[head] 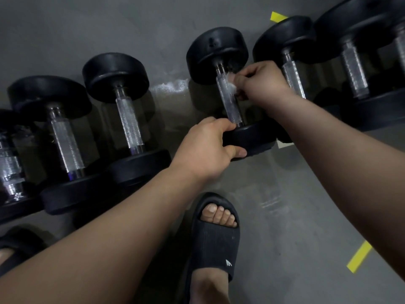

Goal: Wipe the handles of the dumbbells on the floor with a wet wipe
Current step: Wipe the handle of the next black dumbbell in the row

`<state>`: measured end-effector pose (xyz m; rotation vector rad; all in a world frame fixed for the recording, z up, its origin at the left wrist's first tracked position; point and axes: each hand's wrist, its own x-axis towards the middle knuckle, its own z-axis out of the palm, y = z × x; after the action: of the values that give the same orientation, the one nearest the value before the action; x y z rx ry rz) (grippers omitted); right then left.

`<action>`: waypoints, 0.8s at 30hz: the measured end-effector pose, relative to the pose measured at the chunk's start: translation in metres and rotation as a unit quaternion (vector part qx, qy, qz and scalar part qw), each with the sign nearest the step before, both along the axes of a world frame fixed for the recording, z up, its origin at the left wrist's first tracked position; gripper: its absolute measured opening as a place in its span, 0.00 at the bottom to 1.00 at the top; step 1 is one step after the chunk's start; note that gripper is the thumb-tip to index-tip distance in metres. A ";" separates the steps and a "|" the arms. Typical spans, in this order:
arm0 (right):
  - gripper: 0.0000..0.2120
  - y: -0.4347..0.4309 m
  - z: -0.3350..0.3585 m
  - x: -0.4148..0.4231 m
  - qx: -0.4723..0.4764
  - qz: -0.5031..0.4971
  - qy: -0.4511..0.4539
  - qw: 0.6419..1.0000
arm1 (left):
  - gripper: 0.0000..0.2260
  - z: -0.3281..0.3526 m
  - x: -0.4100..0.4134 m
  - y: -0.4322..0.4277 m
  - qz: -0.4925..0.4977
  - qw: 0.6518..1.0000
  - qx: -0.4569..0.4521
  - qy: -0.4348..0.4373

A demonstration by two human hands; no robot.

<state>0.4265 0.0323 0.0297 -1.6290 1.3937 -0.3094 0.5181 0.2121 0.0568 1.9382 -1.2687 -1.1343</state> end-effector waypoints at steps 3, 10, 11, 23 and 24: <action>0.12 0.001 0.005 0.002 0.031 0.002 -0.017 0.999 | 0.27 0.000 0.000 0.001 0.002 1.000 -0.001 0.004; 0.09 0.003 0.009 0.002 0.000 0.014 0.001 1.000 | 0.26 0.001 -0.001 -0.002 0.000 1.000 0.001 0.002; 0.09 0.006 0.011 -0.003 0.011 0.032 0.007 0.999 | 0.26 0.001 0.000 -0.002 0.000 1.000 0.000 0.001; 0.10 0.013 0.014 -0.025 -0.019 0.110 0.009 0.994 | 0.27 -0.001 -0.001 0.001 0.002 1.000 -0.006 -0.004; 0.09 0.012 0.012 -0.024 -0.042 0.111 0.021 0.993 | 0.27 -0.001 -0.001 0.001 0.002 1.000 -0.007 -0.004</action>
<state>0.4025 0.0444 0.0415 -1.8504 1.2297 -0.2078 0.5175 0.2128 0.0562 1.9370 -1.2723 -1.1133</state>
